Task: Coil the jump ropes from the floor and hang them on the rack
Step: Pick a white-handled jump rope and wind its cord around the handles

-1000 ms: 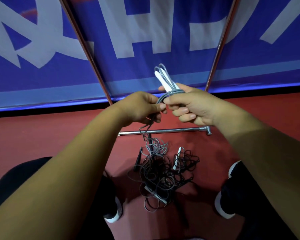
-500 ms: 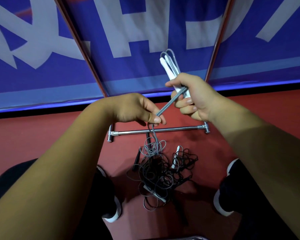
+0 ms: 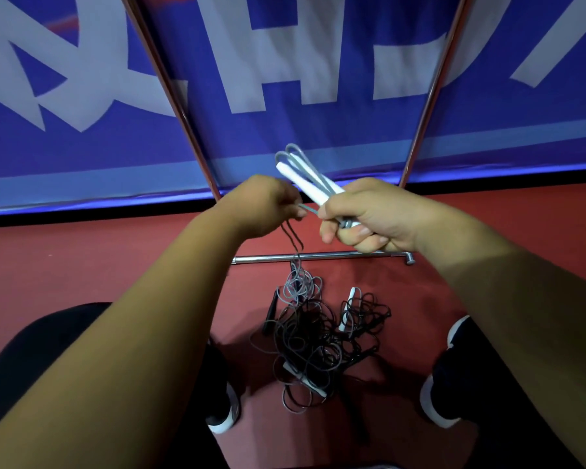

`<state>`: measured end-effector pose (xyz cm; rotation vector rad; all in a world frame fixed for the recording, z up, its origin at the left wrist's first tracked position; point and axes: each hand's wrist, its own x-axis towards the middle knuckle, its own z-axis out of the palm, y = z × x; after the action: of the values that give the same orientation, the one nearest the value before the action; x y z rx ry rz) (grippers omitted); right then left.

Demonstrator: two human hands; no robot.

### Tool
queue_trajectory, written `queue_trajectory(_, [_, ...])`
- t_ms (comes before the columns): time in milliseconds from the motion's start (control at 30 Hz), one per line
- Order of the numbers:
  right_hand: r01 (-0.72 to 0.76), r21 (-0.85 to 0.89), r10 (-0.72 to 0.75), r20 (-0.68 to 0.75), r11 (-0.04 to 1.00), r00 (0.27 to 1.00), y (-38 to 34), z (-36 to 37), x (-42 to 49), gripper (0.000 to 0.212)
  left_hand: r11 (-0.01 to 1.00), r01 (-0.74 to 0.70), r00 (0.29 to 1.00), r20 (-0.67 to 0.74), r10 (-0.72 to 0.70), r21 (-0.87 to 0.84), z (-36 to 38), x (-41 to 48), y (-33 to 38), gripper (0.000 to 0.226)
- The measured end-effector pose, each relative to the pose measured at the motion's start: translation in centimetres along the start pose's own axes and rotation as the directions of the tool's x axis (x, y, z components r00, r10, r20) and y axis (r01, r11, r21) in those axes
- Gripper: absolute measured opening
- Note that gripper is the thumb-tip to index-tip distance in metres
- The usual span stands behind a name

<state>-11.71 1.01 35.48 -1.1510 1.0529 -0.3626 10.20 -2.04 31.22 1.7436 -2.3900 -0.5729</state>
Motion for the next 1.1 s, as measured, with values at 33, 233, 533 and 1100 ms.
queue_trajectory(33, [-0.010,-0.006,0.011,0.048,1.000,0.999,-0.1,0.2,-0.3,0.016,1.000,-0.011,0.999,-0.051,0.011,-0.001,0.1,0.1,-0.3,0.027])
queue_trajectory(233, [-0.182,-0.141,0.215,0.267,0.973,0.940,1.0,0.3,-0.2,0.017,0.912,-0.140,0.988,-0.112,0.104,-0.386,-0.7,-0.8,-0.8,0.013])
queue_trajectory(533, [-0.290,-0.510,0.460,0.246,0.810,0.853,2.9,0.5,0.5,0.018,0.835,-0.181,0.983,-0.119,0.140,-0.520,-1.1,-0.8,2.5,0.011])
queue_trajectory(1100, [-0.169,-0.155,0.114,-0.313,0.973,0.943,5.1,-2.5,4.3,0.024,0.967,0.103,0.911,0.413,0.003,-0.233,-0.7,-1.5,3.7,0.012])
